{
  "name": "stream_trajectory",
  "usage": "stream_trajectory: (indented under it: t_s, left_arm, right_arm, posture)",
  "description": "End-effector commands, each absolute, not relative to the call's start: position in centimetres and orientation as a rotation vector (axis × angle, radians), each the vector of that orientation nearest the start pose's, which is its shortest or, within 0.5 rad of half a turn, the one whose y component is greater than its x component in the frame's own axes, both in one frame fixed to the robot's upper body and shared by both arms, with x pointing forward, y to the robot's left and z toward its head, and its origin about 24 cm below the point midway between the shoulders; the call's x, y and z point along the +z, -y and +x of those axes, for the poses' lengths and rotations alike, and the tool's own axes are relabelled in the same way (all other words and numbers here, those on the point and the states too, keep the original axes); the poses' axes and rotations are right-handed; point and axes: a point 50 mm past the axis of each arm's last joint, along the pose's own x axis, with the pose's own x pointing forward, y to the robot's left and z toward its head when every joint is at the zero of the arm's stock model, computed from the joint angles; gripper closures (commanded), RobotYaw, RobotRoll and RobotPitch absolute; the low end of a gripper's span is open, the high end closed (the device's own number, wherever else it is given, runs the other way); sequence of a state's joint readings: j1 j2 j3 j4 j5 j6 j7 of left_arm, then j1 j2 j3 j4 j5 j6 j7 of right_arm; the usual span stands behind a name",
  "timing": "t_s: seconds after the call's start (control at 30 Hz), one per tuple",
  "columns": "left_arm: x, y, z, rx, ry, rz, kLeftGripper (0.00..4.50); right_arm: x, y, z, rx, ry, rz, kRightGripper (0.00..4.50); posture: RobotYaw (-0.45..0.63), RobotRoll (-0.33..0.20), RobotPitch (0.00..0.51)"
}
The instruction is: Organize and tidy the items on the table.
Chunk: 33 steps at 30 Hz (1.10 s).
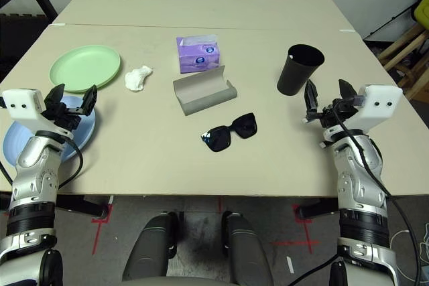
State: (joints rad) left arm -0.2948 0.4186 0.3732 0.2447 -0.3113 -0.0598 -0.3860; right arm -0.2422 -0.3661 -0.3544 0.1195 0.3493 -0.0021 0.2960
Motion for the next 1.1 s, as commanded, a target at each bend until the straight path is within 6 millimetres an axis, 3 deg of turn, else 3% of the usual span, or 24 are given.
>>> stream_trajectory:
  t_s: [0.03,0.47,0.83,0.93,1.1]
  left_arm:
    - [12.1,-28.8,28.8,-0.031,0.223,0.069,0.00]
    - [12.4,-28.6,28.8,-0.033,0.221,0.074,0.00]
    - [12.5,-28.5,28.9,-0.035,0.226,0.079,0.00]
    - [12.6,-28.4,28.9,-0.033,0.229,0.078,0.00]
    - [12.6,-28.3,28.8,-0.036,0.230,0.081,0.00]
  right_arm:
    - [11.9,27.5,28.2,-0.006,0.229,0.005,0.03]
    - [11.9,27.3,28.3,0.024,0.228,0.017,0.03]
    - [12.3,26.8,29.0,0.160,0.197,0.038,0.03]
    - [13.0,26.4,29.2,0.243,0.220,0.069,0.03]
    - [13.2,24.8,28.9,0.529,0.201,-0.038,0.03]
  posture:
    - [0.12,0.000,0.146]
    - [0.12,0.000,0.146]
    - [0.13,0.000,0.144]
    - [0.13,0.000,0.142]
    - [0.14,0.000,0.142]
